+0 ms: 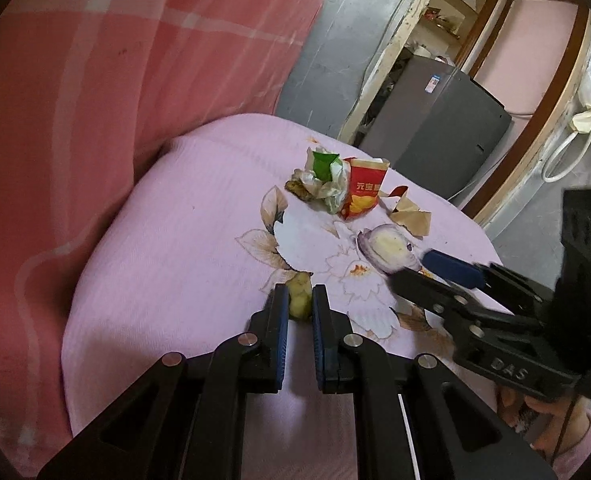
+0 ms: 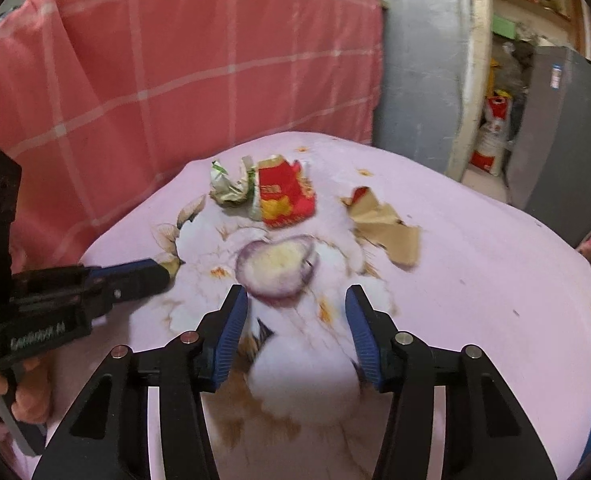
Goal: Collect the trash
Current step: 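Lift both held scraps and carry them over the blue bucket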
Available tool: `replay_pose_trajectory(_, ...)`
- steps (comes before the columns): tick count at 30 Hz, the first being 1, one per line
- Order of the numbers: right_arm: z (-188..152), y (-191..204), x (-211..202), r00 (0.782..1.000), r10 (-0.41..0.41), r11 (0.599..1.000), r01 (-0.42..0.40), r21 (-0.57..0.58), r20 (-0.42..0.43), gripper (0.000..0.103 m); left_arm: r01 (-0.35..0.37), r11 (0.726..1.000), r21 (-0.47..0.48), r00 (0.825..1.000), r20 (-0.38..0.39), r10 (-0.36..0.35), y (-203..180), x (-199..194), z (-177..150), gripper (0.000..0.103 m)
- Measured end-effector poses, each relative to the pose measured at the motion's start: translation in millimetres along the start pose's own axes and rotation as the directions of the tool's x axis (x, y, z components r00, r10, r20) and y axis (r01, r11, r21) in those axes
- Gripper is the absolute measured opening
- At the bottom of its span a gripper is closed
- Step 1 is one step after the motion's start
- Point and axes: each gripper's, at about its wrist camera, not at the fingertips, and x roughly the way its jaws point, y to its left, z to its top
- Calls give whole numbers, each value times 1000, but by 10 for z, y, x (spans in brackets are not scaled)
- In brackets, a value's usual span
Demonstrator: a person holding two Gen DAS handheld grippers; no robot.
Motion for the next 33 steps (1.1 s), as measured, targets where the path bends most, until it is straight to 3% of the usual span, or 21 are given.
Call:
replay_pose_trajectory(6, 101, 58, 220, 997, -7, 1000, 5, -28, -74, 49, 19, 1000, -21, 1000, -8, -19, 73, -37, 30, 9)
replay_pose_trajectory(10, 82, 83, 185, 998, -12, 999, 9, -38, -58, 37, -1, 1000, -4, 1000, -12, 1, 18, -52, -1, 9)
replay_pose_trajectory(13, 66, 109, 138, 999, -19, 999, 18, -43, -39, 33, -14, 1000, 9, 1000, -12, 14, -19, -44, -4, 8)
replay_pose_trajectory(18, -63, 109, -91, 999, -29, 999, 30, -31, 39, 32, -11, 1000, 10, 1000, 28, 11, -68, -117, -15, 7)
replay_pose_trajectory(22, -210, 79, -460, 986, -55, 998, 60, -26, 157, 32, -6, 999, 47, 993, 117, 1, -228, -275, -34, 7)
replay_pose_trajectory(26, -367, 27, -939, 951, -118, 993, 121, 9, 286, 32, -5, 993, 121, 970, 240, -24, -552, -539, -43, 7)
replay_pose_trajectory(29, -471, -50, -1392, 902, -182, 983, 177, 51, 391, 32, 12, 981, 193, 945, 317, -74, -874, -698, -61, 7)
replay_pose_trajectory(33, -559, -208, -1909, 838, -256, 967, 230, 113, 483, 32, 66, 959, 274, 915, 366, -168, -1320, -780, -101, 7)
